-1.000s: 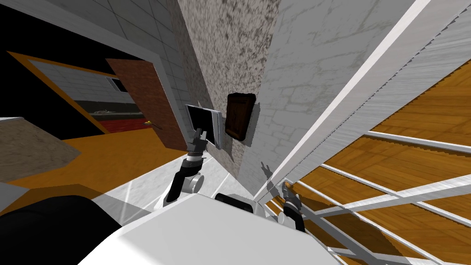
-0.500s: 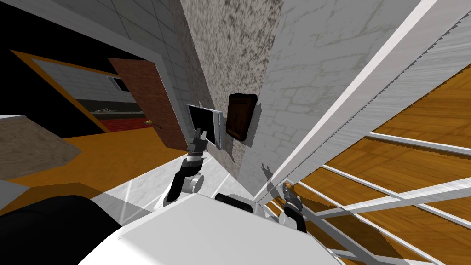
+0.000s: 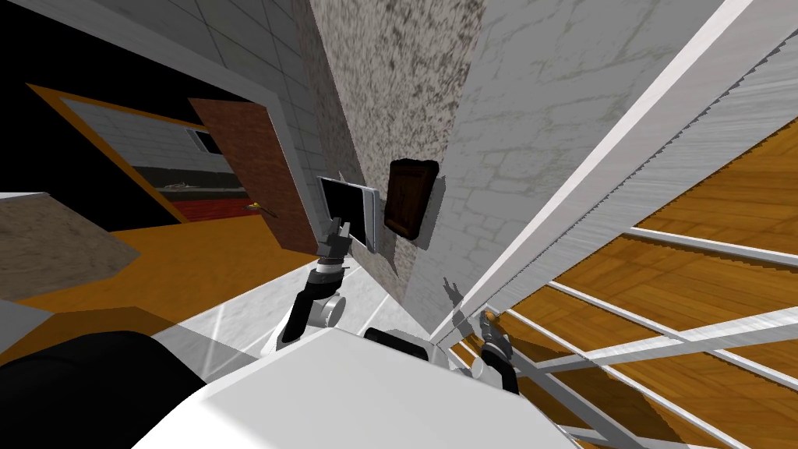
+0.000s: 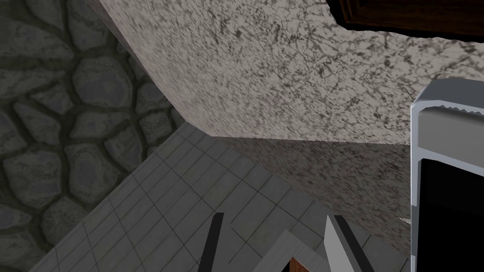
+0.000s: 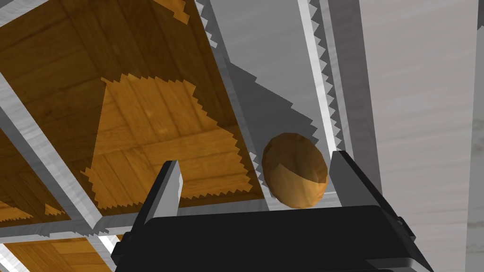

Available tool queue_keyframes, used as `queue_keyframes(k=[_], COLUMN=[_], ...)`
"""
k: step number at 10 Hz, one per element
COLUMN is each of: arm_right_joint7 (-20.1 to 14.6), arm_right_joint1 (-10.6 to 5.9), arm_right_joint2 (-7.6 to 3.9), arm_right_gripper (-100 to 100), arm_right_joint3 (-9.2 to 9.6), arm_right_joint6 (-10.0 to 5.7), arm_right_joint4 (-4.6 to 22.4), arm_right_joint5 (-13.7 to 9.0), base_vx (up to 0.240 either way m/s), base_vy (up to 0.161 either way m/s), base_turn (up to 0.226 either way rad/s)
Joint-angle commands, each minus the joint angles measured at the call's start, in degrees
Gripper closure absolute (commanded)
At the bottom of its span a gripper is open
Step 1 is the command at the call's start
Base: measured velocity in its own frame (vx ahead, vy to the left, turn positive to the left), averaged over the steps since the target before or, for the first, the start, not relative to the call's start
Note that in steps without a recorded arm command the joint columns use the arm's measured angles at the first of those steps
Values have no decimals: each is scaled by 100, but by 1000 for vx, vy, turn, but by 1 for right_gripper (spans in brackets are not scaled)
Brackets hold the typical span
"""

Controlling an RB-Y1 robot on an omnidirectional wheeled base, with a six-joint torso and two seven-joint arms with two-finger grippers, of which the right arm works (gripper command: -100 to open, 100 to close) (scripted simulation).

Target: Pull the door open

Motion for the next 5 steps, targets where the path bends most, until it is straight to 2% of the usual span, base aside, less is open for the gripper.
queue_keyframes(k=[1, 5], arm_right_joint7=[15, 15], arm_right_joint1=[286, 286], arm_right_joint2=[-13, -13], arm_right_gripper=[100, 100], arm_right_joint3=[-83, -83], arm_right_joint6=[286, 310], arm_right_joint4=[-104, -131], arm_right_joint5=[-35, -35], base_vx=[5, 1], base_vy=[-15, 7], base_turn=[21, -3])
